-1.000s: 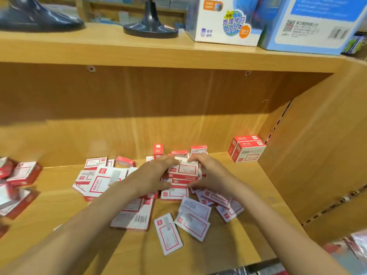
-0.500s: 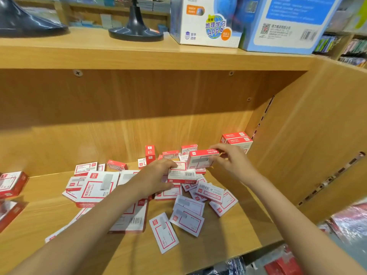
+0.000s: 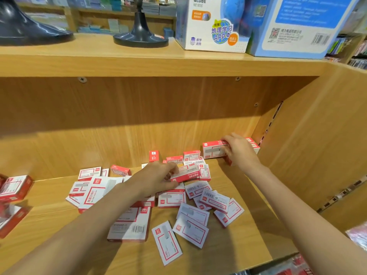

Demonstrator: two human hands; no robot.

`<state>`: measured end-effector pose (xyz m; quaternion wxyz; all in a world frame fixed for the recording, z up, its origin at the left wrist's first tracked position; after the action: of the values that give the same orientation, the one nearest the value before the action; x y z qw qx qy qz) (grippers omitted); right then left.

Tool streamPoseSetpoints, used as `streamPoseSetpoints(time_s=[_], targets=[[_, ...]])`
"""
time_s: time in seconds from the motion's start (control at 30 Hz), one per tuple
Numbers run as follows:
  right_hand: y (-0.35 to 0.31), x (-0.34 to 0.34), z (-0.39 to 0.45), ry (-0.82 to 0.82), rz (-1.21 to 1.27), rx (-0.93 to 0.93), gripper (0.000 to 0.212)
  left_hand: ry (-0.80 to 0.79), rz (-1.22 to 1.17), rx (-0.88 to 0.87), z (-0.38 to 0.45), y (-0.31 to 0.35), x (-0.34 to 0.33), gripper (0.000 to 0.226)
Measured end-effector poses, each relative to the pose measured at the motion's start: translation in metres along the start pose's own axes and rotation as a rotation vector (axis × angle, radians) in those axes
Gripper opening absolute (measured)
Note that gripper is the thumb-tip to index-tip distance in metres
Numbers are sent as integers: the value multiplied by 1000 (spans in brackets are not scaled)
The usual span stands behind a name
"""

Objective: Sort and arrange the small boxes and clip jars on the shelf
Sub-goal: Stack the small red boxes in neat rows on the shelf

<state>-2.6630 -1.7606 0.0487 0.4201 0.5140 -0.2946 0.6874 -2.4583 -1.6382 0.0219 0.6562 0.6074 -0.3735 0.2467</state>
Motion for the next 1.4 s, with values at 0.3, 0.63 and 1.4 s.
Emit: streamPoseSetpoints(time_s=[0.3,0.63,1.4], targets=[[19,-20,-7,103,-13,-130,19,255,-53,-73,6,20,15,23],[24,11,-30,30,488,-25,31,367,-232,-137,62,67,-11,21],[18,-12,-36,268,51,-45,27,231,-103,-35,44,26,-37,48]])
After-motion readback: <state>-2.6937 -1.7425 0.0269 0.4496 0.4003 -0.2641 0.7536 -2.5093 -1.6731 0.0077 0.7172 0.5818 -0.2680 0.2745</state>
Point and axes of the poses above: each hand's wrist, its own z-axis towards the middle knuckle, its own x-axis out of the back of the hand, y = z × x, the point moved 4 cm from there along z, towards the middle knuckle, and after that the axes turned 13 degrees about -z, right-handed, at the moved point
